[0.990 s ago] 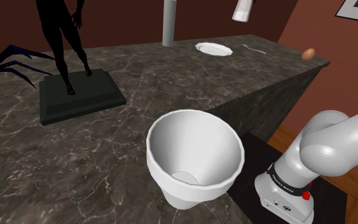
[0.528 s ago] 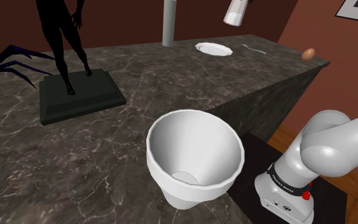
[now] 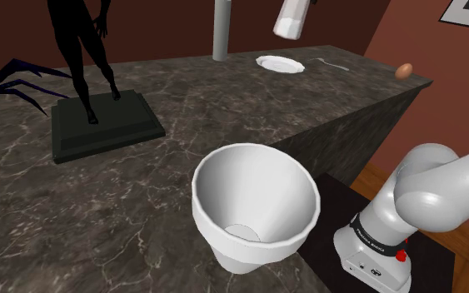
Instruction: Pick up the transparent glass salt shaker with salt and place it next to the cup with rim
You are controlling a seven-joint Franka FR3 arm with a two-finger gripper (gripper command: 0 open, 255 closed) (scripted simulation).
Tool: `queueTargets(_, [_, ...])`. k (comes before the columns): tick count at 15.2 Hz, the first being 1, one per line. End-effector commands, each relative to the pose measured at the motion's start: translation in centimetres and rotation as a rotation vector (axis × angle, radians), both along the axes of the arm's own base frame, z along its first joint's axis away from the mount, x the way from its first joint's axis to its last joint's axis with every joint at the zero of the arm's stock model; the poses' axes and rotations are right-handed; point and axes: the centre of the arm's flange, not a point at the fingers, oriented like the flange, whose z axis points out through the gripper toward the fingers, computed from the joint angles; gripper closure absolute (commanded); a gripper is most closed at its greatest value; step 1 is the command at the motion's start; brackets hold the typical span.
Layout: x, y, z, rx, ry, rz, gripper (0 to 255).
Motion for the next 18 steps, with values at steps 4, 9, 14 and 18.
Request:
queueTargets(4, [-2.0,6.4,-0.2,0.000,0.000,-0.001,255])
queueTargets(9, [-3.7,12.8,-0.2,0.000,0.000,-0.001,255])
queueTargets(14, [-5.3,19.1,-0.2,0.000,0.000,-0.001,255])
queueTargets(18, [-6.6,24.3,-0.2,0.000,0.000,-0.001,255])
